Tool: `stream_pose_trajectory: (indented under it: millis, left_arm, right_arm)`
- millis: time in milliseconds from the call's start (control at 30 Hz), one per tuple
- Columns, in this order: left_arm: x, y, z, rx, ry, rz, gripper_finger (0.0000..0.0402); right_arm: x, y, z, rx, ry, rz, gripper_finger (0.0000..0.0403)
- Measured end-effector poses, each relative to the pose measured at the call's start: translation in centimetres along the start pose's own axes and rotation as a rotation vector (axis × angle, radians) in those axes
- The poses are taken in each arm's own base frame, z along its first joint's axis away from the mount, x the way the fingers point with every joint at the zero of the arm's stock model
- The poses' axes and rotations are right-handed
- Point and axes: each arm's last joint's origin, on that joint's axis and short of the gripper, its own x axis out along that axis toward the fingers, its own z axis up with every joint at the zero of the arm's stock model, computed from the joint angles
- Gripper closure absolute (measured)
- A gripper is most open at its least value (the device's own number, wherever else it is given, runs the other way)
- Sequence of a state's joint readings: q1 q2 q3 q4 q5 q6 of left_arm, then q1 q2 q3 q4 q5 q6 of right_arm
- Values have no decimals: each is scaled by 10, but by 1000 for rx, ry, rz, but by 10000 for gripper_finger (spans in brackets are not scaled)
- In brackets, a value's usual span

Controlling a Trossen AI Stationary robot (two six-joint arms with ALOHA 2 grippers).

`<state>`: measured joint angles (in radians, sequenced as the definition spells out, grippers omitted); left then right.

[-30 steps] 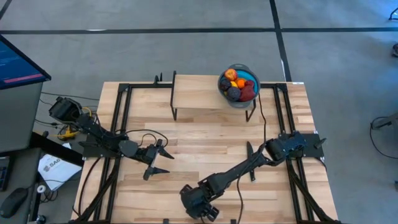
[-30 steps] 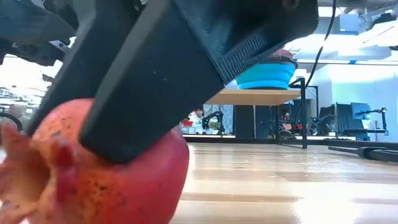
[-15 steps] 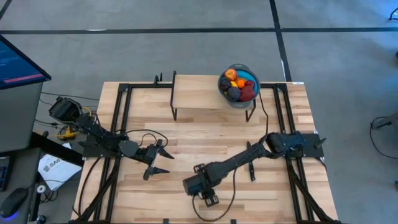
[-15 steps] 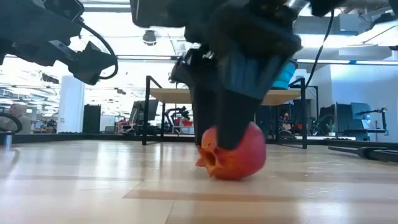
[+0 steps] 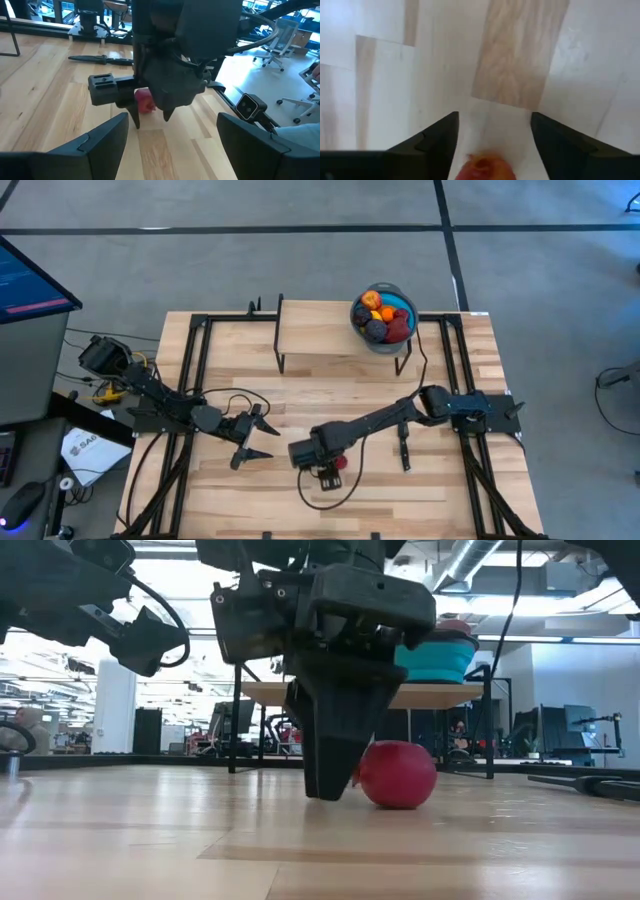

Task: Pick & Place Fruit
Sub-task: Put the pomegranate into the strainer bowl

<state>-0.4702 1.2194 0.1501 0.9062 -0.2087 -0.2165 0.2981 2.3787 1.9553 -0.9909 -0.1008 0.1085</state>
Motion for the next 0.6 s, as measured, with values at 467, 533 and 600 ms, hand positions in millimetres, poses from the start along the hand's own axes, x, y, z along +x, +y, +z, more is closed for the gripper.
stream_pose_trajectory:
  millis: [467,533,600]
  left_arm:
    - [0,0,0,1,0,0,105]
    - [0,0,0,1,0,0,105]
    - [0,0,0,1,0,0,105]
  right_arm:
    - [-35,12,1,-26,66,-2,133]
    - [-35,14,-5,6,131,-11,133]
    - [-35,15,-11,35,184,-21,133]
